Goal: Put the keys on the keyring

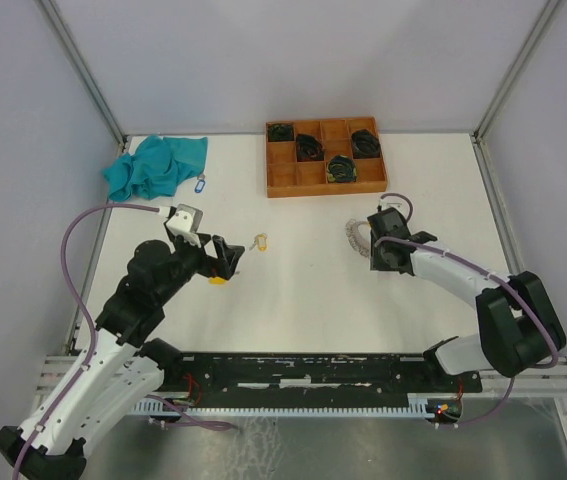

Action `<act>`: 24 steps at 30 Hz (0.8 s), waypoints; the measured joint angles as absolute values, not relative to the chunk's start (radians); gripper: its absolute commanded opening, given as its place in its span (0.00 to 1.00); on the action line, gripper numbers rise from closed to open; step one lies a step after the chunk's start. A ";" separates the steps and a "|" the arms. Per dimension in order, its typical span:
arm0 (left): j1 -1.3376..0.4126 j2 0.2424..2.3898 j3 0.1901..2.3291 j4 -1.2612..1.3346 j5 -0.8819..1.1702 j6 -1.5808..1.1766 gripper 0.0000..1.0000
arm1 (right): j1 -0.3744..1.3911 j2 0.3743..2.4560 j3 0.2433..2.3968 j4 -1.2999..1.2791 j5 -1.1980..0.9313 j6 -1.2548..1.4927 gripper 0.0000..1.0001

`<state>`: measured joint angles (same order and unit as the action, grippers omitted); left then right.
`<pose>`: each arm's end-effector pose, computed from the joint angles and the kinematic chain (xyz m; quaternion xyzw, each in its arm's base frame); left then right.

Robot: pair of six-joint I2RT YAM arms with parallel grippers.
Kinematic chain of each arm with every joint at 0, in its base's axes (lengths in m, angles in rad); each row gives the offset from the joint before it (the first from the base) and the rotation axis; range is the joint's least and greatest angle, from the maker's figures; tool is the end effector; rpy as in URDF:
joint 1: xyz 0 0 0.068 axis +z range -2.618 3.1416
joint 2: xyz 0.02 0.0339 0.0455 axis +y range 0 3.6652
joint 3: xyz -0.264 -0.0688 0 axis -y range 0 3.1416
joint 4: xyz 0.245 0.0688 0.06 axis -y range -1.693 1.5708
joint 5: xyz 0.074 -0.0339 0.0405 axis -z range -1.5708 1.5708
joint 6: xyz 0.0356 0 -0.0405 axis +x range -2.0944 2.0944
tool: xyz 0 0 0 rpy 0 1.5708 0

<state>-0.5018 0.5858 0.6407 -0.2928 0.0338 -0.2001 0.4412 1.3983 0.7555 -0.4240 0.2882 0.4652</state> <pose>0.1290 -0.0722 0.3070 0.1284 0.7754 -0.2250 0.5759 0.2385 0.1014 0.1801 0.0473 0.9579 -0.0170 0.2827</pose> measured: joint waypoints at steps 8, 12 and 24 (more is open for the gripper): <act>-0.502 0.580 0.641 -0.303 0.031 -0.200 0.98 | 0.441 1.459 0.770 -0.363 0.344 0.470 0.37; -0.502 0.579 0.641 -0.306 0.031 -0.200 0.98 | 0.441 1.481 0.773 -0.336 0.372 0.478 0.35; -0.502 0.579 0.641 -0.305 0.031 -0.200 0.98 | 0.440 1.541 0.789 -0.279 0.412 0.497 0.28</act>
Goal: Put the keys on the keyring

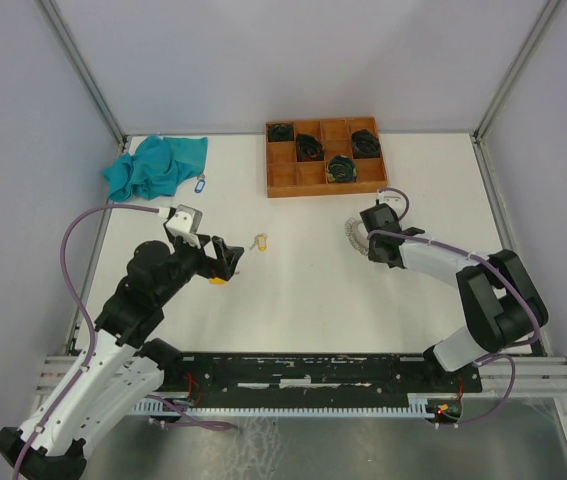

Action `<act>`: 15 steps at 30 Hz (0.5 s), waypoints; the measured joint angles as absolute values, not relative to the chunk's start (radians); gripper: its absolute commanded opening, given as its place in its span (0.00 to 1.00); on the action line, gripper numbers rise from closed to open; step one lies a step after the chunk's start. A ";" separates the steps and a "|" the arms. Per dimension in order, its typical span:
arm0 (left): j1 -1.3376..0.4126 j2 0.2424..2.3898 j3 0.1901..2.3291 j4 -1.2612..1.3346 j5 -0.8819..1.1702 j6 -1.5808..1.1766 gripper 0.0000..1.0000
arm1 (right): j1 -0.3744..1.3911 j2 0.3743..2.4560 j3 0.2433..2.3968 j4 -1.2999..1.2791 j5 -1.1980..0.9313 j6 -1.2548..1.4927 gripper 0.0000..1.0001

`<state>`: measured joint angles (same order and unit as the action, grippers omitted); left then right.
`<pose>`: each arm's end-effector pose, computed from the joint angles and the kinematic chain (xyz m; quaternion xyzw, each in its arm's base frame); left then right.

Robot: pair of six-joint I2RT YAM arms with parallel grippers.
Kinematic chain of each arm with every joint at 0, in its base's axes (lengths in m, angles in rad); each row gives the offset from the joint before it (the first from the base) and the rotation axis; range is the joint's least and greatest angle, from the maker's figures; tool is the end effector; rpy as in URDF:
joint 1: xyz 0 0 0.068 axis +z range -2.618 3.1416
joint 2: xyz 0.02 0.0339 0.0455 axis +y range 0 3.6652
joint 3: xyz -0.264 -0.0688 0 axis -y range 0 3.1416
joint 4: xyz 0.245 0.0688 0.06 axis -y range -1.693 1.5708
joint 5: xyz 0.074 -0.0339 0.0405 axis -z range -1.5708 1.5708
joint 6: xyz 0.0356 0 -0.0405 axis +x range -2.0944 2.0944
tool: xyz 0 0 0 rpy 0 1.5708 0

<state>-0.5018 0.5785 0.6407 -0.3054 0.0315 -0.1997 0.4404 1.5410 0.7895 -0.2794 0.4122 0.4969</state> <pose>0.1276 -0.0713 0.3066 0.1281 0.7771 -0.2233 0.5743 0.2656 0.1094 0.1625 0.0812 0.9415 -0.0581 0.3220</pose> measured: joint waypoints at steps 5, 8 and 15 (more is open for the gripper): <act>-0.502 0.579 0.641 -0.305 0.031 -0.200 0.98 | 0.440 1.554 0.791 -0.274 0.427 0.502 0.20; -0.502 0.579 0.641 -0.305 0.031 -0.200 0.98 | 0.440 1.554 0.791 -0.270 0.433 0.503 0.10; -0.502 0.580 0.641 -0.306 0.032 -0.200 0.98 | 0.440 1.551 0.797 -0.271 0.453 0.499 0.01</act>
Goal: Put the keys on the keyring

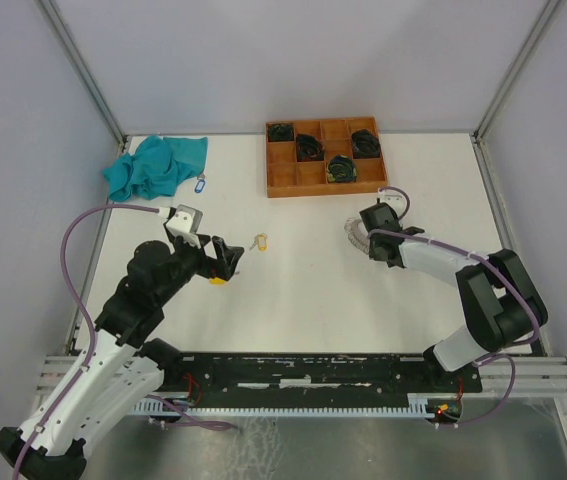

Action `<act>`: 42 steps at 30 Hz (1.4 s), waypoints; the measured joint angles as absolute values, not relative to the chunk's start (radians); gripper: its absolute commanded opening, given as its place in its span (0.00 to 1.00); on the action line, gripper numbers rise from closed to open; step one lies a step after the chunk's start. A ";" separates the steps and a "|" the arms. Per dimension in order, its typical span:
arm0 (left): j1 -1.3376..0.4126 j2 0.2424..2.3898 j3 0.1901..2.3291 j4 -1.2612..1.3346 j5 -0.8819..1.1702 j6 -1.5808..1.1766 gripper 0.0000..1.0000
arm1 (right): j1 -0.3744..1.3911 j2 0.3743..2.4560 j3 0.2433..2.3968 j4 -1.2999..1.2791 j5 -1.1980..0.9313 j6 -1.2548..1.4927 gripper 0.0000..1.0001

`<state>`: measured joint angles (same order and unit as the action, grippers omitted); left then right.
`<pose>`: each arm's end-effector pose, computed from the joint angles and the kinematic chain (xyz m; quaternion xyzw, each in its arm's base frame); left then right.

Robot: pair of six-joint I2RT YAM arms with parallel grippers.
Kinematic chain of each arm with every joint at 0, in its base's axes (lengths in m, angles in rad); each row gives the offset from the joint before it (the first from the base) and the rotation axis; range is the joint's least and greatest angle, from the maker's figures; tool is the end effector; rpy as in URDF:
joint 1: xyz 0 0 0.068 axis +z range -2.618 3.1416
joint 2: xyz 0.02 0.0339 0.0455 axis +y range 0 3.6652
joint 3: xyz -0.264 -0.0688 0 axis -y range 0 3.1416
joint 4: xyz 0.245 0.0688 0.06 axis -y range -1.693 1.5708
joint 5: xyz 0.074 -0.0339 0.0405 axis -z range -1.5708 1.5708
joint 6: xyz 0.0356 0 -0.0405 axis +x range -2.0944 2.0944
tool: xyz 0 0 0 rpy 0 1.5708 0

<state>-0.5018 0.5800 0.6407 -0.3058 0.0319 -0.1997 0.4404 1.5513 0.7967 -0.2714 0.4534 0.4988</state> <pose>0.1278 -0.0714 0.3063 0.1283 0.7777 -0.2232 0.5735 0.2684 0.1093 0.1627 0.0878 0.9363 -0.0744 0.3317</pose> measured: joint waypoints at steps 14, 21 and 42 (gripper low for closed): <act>-0.502 0.606 0.641 -0.286 0.106 -0.199 0.97 | 0.464 1.378 0.876 -0.421 0.339 0.352 0.01; -0.502 0.736 0.661 -0.252 0.199 -0.199 0.94 | 0.523 1.283 0.958 -0.488 0.154 0.196 0.01; -0.651 1.122 0.692 0.113 0.421 0.106 0.89 | 0.645 1.376 1.066 -0.487 -0.228 0.046 0.01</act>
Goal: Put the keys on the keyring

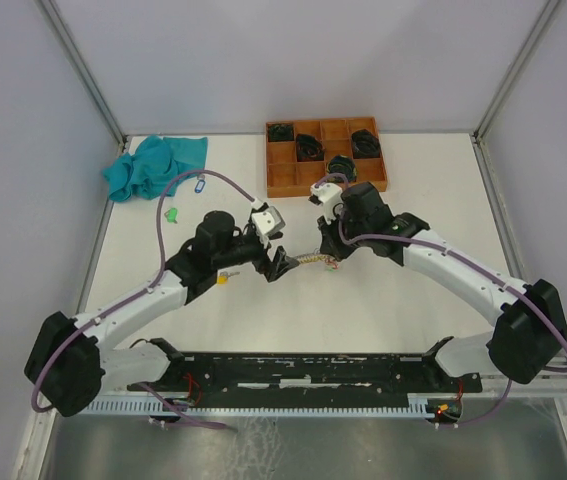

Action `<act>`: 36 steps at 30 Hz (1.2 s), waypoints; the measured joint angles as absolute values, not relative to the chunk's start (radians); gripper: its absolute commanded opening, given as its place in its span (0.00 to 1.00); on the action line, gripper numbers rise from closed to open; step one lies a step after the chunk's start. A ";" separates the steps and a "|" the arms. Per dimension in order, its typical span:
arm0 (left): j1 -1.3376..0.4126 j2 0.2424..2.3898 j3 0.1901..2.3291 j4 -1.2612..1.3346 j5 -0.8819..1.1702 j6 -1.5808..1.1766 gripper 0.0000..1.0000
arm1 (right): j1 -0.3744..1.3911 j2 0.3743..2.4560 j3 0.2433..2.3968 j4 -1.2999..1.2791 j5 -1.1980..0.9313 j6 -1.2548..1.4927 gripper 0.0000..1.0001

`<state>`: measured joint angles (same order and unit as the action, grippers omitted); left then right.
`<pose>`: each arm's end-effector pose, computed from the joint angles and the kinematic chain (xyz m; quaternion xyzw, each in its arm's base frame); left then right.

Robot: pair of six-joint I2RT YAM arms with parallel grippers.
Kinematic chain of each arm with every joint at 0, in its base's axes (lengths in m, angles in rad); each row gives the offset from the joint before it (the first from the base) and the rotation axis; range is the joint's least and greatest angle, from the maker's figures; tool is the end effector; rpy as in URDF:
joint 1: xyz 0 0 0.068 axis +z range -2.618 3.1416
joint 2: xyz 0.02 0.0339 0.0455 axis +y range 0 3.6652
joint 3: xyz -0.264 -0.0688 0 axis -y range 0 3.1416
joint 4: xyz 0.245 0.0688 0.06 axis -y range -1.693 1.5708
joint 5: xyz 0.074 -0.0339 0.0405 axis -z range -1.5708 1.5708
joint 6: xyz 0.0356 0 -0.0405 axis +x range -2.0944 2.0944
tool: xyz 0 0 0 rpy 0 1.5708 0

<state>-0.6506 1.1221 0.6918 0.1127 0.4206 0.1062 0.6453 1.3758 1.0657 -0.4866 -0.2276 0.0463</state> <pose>0.1936 -0.1656 0.2704 0.4064 0.6909 -0.3170 0.5069 0.2320 0.1847 0.2772 -0.3124 0.8664 0.2260 0.3172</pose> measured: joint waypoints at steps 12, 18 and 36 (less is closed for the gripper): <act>-0.652 1.304 0.639 0.287 0.590 0.276 0.82 | 0.682 1.380 1.066 -0.432 -0.268 0.065 0.01; -0.652 1.335 0.636 0.293 0.640 0.329 0.75 | 0.694 1.383 1.066 -0.422 -0.288 0.065 0.01; -0.599 1.329 0.640 0.232 0.801 0.389 0.49 | 0.694 1.372 1.066 -0.426 -0.334 0.021 0.01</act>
<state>-0.5995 1.3293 0.6403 0.2317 0.8013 0.3885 0.6941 1.3716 1.0657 -0.4263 -0.3336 0.0208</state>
